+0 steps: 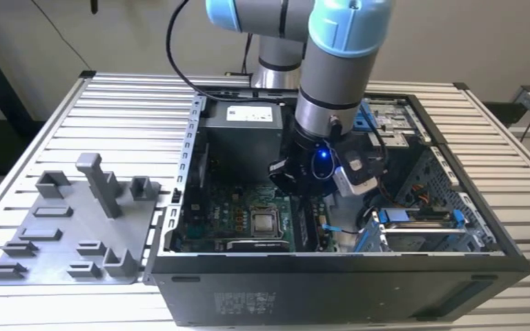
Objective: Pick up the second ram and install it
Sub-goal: 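Insert the second ram into the second slot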
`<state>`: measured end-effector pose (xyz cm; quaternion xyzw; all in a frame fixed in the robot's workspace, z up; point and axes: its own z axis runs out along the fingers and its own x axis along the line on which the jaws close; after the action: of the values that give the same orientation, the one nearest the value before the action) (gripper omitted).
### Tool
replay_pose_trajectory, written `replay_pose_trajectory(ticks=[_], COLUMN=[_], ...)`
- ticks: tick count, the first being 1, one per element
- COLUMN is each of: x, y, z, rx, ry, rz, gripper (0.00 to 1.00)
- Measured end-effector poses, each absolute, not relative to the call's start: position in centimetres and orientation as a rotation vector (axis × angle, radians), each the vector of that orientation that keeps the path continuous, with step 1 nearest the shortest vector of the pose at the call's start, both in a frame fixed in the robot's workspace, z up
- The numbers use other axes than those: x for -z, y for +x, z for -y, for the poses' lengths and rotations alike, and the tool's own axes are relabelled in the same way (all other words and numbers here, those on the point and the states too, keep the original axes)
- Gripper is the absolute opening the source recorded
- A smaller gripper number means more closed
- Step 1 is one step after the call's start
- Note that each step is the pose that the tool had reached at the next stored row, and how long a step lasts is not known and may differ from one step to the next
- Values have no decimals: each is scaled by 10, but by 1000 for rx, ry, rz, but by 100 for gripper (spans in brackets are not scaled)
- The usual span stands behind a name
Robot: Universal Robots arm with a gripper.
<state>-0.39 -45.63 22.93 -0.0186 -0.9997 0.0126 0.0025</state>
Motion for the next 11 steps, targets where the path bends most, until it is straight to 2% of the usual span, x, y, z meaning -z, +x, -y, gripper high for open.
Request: replay_pose_trajectory(ticks=[11], x=[-226], y=[-3], z=[458], rx=[-41], ry=[-60], rz=[3135], gripper=[14])
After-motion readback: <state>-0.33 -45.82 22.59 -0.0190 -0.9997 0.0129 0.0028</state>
